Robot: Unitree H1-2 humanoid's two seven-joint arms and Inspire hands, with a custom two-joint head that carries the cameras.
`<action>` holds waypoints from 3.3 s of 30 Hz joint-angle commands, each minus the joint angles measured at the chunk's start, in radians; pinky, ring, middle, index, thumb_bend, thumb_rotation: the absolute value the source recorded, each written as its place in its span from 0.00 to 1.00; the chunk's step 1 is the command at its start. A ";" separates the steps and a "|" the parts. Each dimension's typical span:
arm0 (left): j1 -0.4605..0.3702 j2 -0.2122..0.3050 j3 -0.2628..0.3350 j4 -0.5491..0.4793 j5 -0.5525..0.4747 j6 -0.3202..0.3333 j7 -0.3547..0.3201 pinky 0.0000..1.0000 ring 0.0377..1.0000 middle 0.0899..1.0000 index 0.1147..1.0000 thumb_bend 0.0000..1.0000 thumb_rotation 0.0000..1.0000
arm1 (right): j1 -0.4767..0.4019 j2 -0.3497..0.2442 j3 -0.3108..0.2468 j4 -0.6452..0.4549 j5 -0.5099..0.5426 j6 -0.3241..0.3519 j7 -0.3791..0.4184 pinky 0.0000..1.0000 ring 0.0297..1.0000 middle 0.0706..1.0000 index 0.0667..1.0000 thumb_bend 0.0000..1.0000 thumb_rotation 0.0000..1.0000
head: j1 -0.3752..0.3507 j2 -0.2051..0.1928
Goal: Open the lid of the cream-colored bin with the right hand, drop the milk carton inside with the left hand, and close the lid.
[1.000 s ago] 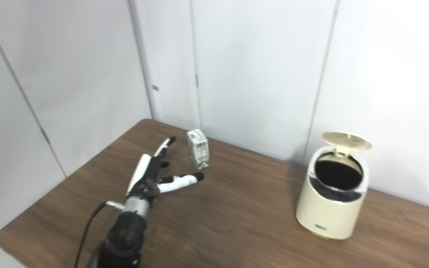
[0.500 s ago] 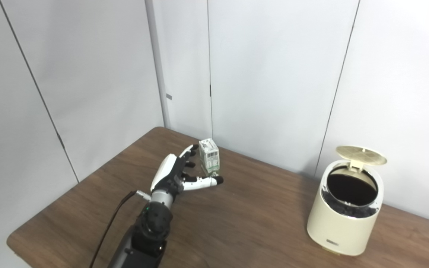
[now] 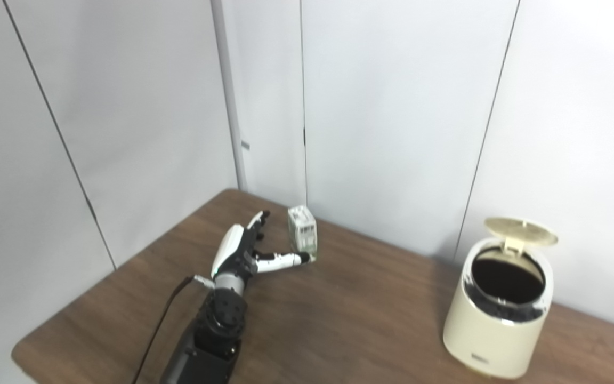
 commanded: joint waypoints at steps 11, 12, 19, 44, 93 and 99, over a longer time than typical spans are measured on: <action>-0.111 0.053 0.003 0.093 0.014 -0.004 -0.003 0.63 0.85 0.94 0.98 1.00 0.35 | 0.034 0.028 0.007 0.067 -0.011 -0.049 -0.004 0.61 0.71 0.72 0.69 0.22 0.34 | -0.019 -0.006; -0.116 0.058 0.000 0.101 0.013 -0.004 -0.007 0.64 0.86 0.94 0.98 1.00 0.35 | 0.035 0.029 0.006 0.066 -0.010 -0.047 -0.004 0.61 0.71 0.72 0.69 0.22 0.34 | -0.022 -0.007; -0.153 0.070 -0.008 0.155 0.011 -0.005 -0.030 0.67 0.88 0.96 0.99 1.00 0.35 | 0.050 0.030 0.005 0.045 -0.039 -0.028 -0.014 0.62 0.71 0.72 0.69 0.22 0.38 | -0.036 -0.007; -0.261 0.088 -0.068 0.317 -0.037 -0.005 0.008 0.68 0.89 0.96 1.00 1.00 0.24 | 0.092 0.019 0.014 -0.005 -0.075 -0.004 -0.003 0.64 0.73 0.71 0.69 0.21 0.39 | -0.088 0.005; -0.265 0.063 -0.057 0.480 -0.272 -0.448 0.552 0.38 0.45 0.48 0.39 0.52 0.00 | 0.107 0.022 0.038 -0.033 -0.131 0.004 0.004 0.60 0.68 0.70 0.67 0.21 0.32 | -0.123 0.010; -0.259 0.065 -0.074 0.452 -0.271 -0.499 0.540 0.34 0.39 0.44 0.41 0.52 0.00 | 0.098 0.034 0.044 -0.022 -0.134 -0.010 -0.003 0.59 0.68 0.69 0.66 0.21 0.30 | -0.149 0.007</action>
